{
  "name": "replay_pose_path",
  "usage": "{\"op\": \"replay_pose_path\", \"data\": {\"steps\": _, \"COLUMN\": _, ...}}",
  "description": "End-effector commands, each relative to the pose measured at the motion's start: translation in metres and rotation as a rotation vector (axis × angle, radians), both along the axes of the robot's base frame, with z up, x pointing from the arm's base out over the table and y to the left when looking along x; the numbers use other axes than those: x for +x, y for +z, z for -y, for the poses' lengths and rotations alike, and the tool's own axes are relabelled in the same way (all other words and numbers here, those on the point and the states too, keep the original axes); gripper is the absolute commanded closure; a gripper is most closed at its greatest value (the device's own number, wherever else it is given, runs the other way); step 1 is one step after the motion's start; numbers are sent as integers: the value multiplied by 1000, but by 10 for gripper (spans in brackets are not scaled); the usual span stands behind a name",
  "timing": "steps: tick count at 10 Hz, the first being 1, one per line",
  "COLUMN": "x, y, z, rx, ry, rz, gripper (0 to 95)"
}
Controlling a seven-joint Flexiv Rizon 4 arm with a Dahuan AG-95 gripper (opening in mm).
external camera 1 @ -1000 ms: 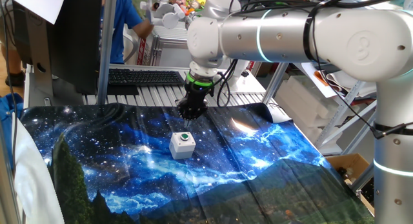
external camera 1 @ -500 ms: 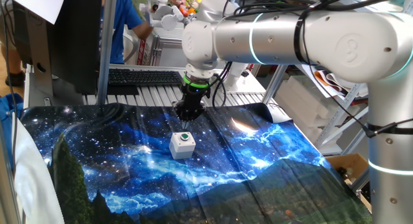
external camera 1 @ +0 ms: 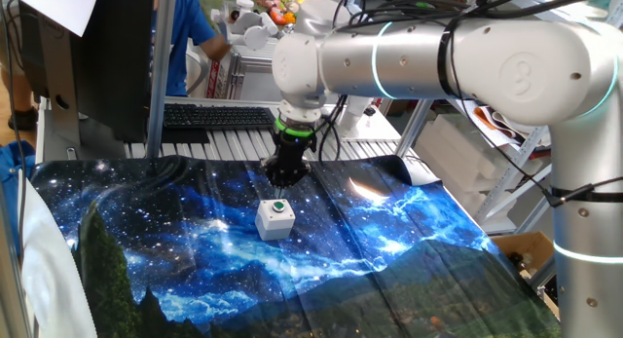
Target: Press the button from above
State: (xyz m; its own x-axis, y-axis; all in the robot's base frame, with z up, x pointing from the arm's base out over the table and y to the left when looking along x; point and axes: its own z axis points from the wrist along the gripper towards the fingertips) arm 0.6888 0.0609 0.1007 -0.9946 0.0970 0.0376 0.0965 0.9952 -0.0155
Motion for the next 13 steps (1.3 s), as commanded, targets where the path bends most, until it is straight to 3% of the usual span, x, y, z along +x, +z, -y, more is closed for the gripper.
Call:
{"op": "replay_pose_path", "data": {"steps": 1, "x": -4, "y": -1, "z": 0, "rx": -3, "ry": -2, "rz": 0, "gripper": 950}}
{"op": "replay_pose_path", "data": {"steps": 10, "x": -4, "y": -8, "z": 4, "rx": 19, "ry": -19, "rz": 0, "gripper": 950}}
{"op": "replay_pose_path", "data": {"steps": 13, "x": -4, "y": -17, "z": 1, "rx": 24, "ry": -33, "rz": 15, "gripper": 950}}
